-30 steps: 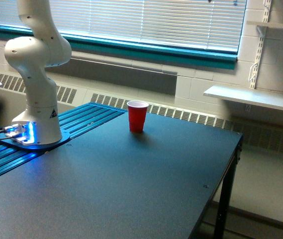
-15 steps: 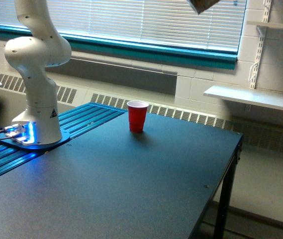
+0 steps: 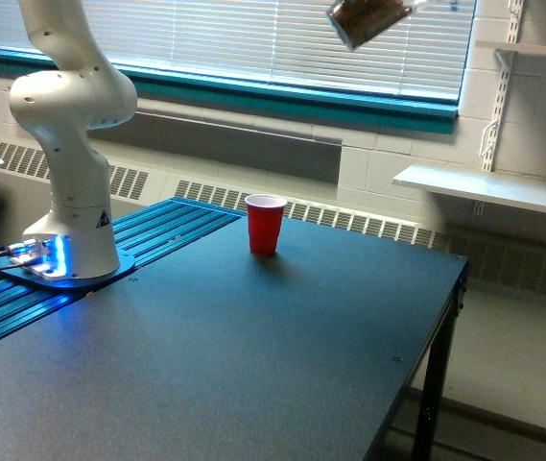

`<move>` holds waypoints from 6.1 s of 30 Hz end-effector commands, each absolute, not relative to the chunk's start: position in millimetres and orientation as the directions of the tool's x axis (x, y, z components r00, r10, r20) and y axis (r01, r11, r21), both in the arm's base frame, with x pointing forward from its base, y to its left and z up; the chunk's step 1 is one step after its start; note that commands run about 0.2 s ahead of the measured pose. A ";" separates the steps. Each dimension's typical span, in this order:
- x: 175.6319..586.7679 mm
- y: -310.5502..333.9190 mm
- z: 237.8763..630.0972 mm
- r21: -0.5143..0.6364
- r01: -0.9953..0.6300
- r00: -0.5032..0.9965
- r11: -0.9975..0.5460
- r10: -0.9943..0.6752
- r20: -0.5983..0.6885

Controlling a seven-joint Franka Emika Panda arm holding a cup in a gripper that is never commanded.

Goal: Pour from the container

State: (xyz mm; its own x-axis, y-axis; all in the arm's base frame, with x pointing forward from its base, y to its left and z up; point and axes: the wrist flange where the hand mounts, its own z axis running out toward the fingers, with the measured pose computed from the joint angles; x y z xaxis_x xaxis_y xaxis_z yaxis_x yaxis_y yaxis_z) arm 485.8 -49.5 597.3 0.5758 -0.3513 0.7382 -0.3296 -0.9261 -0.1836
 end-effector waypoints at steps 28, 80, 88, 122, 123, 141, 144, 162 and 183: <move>461.2 24.0 580.2 -0.048 0.156 0.635 -0.987 0.063 0.770; 283.6 84.6 524.0 0.003 0.263 0.717 -0.965 0.197 0.669; 265.8 84.3 517.3 0.020 0.281 0.727 -0.960 0.227 0.649; 224.1 105.1 489.6 0.082 0.431 0.722 -0.898 0.399 0.565; 224.0 107.5 488.8 0.085 0.434 0.722 -0.897 0.403 0.563; 225.1 149.9 467.7 0.126 0.474 0.727 -0.872 0.468 0.502; 224.9 155.2 463.9 0.133 0.479 0.727 -0.868 0.477 0.495; 218.0 176.6 439.5 0.160 0.490 0.747 -0.857 0.507 0.430; 208.6 187.0 410.7 0.196 0.473 0.783 -0.859 0.512 0.354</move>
State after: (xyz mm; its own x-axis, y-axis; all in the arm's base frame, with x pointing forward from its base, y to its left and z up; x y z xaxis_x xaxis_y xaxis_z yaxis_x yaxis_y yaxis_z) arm 211.5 190.6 431.0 0.7504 0.5325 0.3916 0.4955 -0.8453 0.1998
